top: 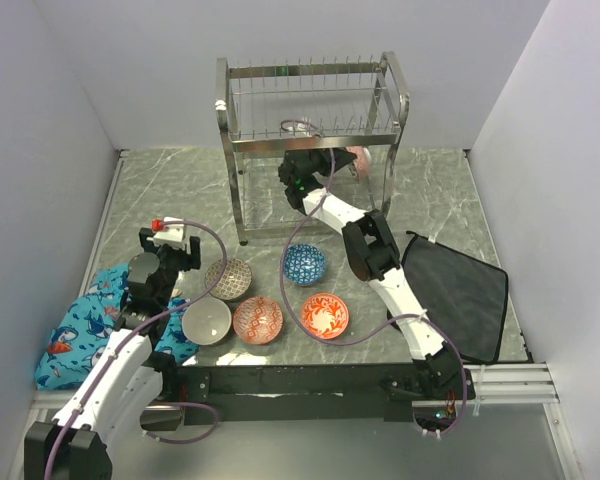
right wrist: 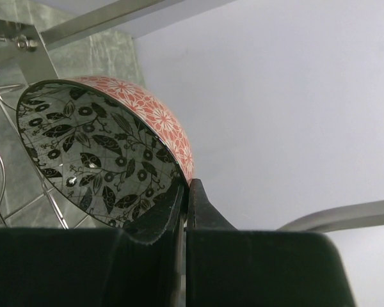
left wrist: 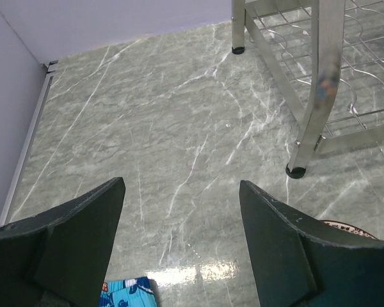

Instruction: Load the bowls into the dish rack

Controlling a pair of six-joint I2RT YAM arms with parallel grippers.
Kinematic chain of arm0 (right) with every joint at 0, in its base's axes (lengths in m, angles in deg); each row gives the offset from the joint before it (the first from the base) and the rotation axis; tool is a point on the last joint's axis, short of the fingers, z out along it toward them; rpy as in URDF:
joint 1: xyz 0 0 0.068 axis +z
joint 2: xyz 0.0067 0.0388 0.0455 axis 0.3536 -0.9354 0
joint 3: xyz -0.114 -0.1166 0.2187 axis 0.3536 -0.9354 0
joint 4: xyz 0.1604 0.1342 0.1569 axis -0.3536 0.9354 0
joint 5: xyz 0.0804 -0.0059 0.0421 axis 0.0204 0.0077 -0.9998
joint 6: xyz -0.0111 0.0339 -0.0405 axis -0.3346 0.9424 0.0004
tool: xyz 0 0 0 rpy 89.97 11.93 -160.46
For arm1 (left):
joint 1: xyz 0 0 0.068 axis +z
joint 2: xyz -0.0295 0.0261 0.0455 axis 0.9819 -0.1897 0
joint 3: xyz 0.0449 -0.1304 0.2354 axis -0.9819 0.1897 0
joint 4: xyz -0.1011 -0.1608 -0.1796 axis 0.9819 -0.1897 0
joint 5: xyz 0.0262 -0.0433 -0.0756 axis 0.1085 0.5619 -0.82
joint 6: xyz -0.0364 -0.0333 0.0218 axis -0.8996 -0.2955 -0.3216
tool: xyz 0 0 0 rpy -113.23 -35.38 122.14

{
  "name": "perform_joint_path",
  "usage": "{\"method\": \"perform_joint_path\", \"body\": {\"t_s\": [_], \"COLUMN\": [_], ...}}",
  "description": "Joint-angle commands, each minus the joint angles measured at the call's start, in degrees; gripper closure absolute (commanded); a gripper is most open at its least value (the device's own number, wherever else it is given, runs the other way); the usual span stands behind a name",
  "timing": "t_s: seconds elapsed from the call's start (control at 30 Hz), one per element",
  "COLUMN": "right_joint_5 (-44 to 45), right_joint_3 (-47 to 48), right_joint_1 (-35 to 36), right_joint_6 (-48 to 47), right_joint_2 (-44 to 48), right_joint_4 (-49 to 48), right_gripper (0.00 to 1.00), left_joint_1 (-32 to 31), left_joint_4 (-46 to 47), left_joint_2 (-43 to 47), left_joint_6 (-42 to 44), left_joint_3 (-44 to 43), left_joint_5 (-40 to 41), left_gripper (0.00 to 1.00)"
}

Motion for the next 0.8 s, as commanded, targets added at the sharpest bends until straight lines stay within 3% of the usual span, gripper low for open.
{"method": "perform_joint_path", "body": {"t_s": [0.0,0.77], "right_joint_5": [1.0,-2.6], "right_joint_3": [4.5,13.0], "right_joint_1": [-0.8,-1.6], "right_joint_6": [2.5,10.5], "right_joint_2": [-1.3,-10.0], "right_joint_4": [2.2,11.9], "right_gripper": [1.00,1.00], "left_joint_1": [0.9,4.4], "left_joint_4": [2.2,1.6], "left_joint_2": [0.7,-0.8], "left_joint_6": [0.4,-0.3], "left_joint_3": [0.5,0.3], "left_joint_5": [-1.2,-2.5], "left_gripper": [0.21,0.22]}}
